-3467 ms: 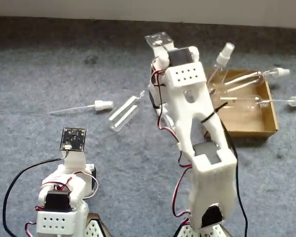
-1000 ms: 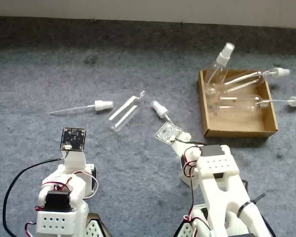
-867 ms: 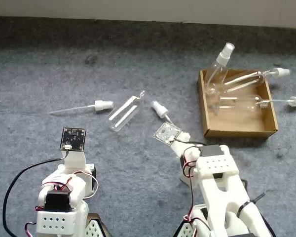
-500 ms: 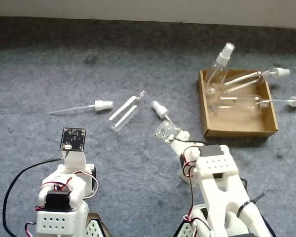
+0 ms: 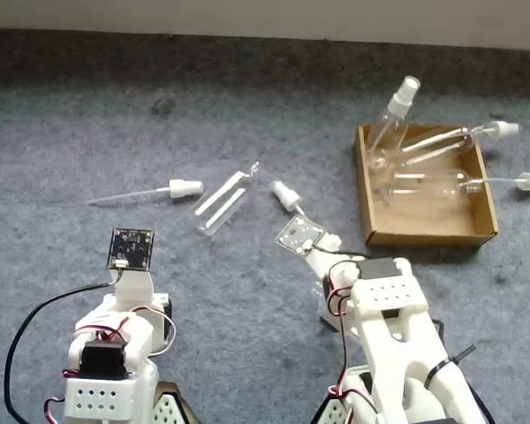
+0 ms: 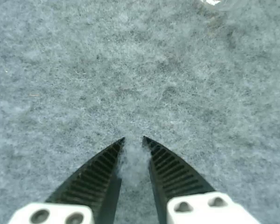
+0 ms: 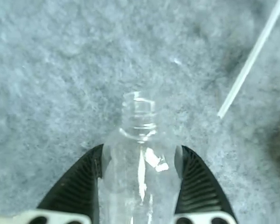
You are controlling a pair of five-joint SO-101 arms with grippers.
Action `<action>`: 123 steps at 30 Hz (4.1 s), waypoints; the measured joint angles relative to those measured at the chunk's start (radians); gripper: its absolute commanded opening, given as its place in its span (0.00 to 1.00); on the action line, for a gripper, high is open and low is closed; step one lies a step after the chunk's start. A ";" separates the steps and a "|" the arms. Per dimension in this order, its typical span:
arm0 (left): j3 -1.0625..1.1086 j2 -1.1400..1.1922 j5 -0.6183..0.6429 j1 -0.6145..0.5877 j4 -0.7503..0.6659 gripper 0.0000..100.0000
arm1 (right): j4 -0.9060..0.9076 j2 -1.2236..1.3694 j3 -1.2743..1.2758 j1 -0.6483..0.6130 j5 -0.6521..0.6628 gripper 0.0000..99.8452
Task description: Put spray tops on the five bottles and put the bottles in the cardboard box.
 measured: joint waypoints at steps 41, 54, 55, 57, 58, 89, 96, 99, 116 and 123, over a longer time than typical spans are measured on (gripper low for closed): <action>0.000 0.000 -0.468 -0.284 -0.054 0.01 | 0.462 -0.626 -0.505 0.000 -0.543 0.03; -0.209 -0.009 -0.781 -0.288 -0.072 0.01 | 0.012 -0.850 0.247 0.000 -0.588 0.03; -0.219 -0.011 -0.798 -0.279 -0.072 0.01 | -0.017 -0.861 0.292 0.000 -0.615 0.03; -0.233 -0.011 -0.815 -0.270 -0.072 0.01 | -0.075 -0.878 0.362 0.000 -0.671 0.03; -0.239 -0.011 -0.822 -0.269 -0.072 0.01 | -0.101 -0.887 0.390 0.000 -0.695 0.03; -0.951 1.108 -1.171 -0.181 -0.025 0.01 | -0.189 -1.175 0.549 -0.005 -0.755 0.03; -1.223 1.496 -1.171 -0.026 -0.025 0.01 | -0.189 -1.175 0.549 -0.005 -0.755 0.03; -1.327 1.616 -1.171 0.015 -0.025 0.01 | -0.189 -1.175 0.549 -0.005 -0.755 0.03; -1.878 2.295 -1.221 0.043 -0.037 0.14 | -0.189 -1.175 0.549 -0.005 -0.755 0.03; -2.033 2.447 -1.277 0.041 -0.044 0.13 | -0.189 -1.175 0.549 -0.005 -0.755 0.03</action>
